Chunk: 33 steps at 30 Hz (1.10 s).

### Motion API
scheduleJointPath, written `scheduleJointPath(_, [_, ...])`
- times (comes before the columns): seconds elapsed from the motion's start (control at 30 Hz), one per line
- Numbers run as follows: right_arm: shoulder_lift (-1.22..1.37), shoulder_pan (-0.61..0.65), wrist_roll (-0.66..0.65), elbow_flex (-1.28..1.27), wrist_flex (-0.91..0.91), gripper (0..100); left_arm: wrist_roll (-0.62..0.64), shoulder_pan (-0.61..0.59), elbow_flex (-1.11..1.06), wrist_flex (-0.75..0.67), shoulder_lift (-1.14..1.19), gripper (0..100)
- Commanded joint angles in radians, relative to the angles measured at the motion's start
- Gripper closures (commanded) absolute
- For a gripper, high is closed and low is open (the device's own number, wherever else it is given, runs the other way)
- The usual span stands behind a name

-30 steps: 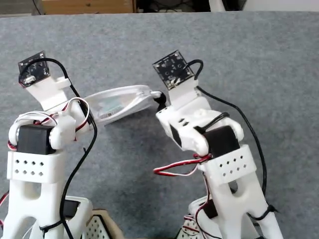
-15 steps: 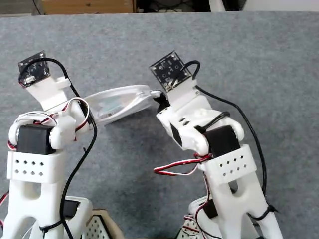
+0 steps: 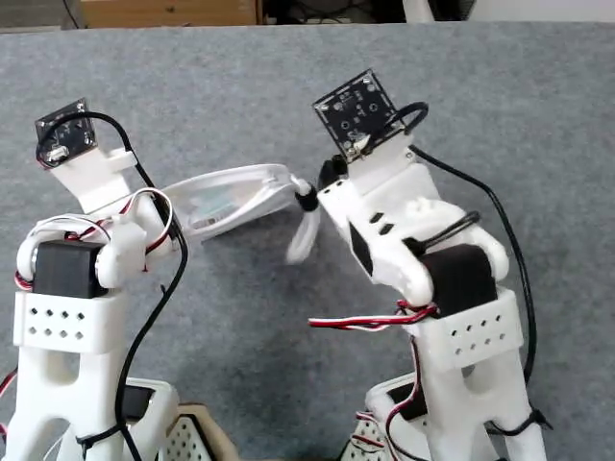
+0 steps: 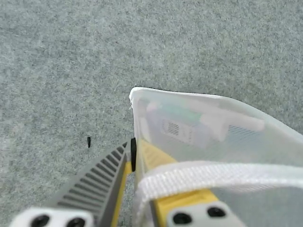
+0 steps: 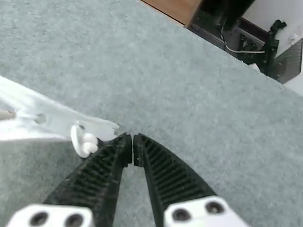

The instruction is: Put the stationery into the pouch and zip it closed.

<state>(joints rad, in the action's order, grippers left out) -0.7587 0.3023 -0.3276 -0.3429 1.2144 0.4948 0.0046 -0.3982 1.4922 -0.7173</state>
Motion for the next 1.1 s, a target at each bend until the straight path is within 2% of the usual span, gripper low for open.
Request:
scheduleJointPath(0.0, [-0.016,-0.006,-0.009,0.021,0.049,98.3,0.006,-0.001,-0.007,-0.018,0.014,97])
scheduleJointPath(0.07, [-0.016,0.012,-0.006,-0.016,0.063,96.9,0.006,-0.001,-0.007,-0.018,0.014,97])
scheduleJointPath(0.27, [-0.018,0.087,0.0,-0.096,0.141,78.5,0.006,-0.004,-0.007,-0.018,0.014,97])
scheduleJointPath(0.43, [-0.018,0.193,0.0,-0.113,0.161,77.2,0.006,-0.005,-0.007,-0.018,0.014,97])
scheduleJointPath(0.73, [-0.012,0.19,0.0,-0.308,-0.091,77.2,0.006,-0.005,-0.008,-0.018,0.014,97])
scheduleJointPath(0.87, [-0.01,0.143,-0.008,-0.42,-0.249,77.2,0.006,-0.004,-0.007,-0.018,0.014,97])
scheduleJointPath(1.07, [-0.01,0.1,-0.009,-0.519,-0.361,77.3,0.008,-0.001,-0.007,-0.015,0.014,97])
